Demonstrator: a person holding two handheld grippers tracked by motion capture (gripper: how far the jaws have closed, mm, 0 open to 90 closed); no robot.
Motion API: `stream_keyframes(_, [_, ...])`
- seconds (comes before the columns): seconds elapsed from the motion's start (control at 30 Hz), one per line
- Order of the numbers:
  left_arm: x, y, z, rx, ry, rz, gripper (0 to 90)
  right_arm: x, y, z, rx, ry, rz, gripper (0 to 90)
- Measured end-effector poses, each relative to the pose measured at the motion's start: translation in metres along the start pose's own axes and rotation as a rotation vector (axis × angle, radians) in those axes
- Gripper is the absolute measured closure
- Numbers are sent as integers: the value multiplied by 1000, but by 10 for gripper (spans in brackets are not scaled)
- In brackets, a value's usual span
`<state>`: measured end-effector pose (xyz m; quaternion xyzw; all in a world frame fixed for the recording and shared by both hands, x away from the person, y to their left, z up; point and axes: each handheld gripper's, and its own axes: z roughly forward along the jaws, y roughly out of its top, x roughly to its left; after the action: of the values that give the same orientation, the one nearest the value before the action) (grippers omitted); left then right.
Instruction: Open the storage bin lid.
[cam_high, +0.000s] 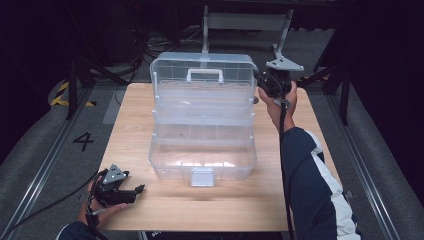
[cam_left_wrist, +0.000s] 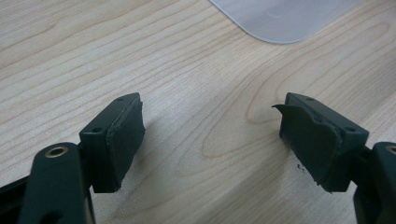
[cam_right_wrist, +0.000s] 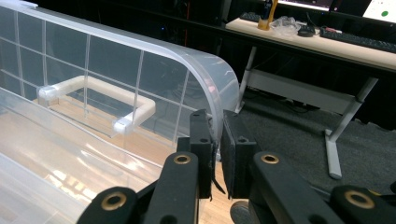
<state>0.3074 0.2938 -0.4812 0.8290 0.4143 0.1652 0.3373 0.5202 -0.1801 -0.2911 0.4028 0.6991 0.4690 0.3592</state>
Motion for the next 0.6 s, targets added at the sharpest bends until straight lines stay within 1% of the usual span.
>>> stream_keyframes(0.17, [0, 0, 0, 0, 1, -1, 224, -3, 1, 6, 13, 4, 1, 842])
stream_keyframes(0.27, [0, 0, 0, -1, -1, -1, 223, -6, 0, 11, 16, 13, 19, 842])
stream_keyframes(0.3, [1, 0, 0, -1, 0, 4, 223, -6, 0, 12, 16, 12, 18, 842])
stream_keyframes(0.43, [1, 0, 1, -1, -1, -1, 221, -8, 0, 18, 22, 9, 22, 841])
stream_keyframes(0.6, [1, 0, 1, -2, 2, 0, 221, -10, -1, 24, 25, 6, 42, 841])
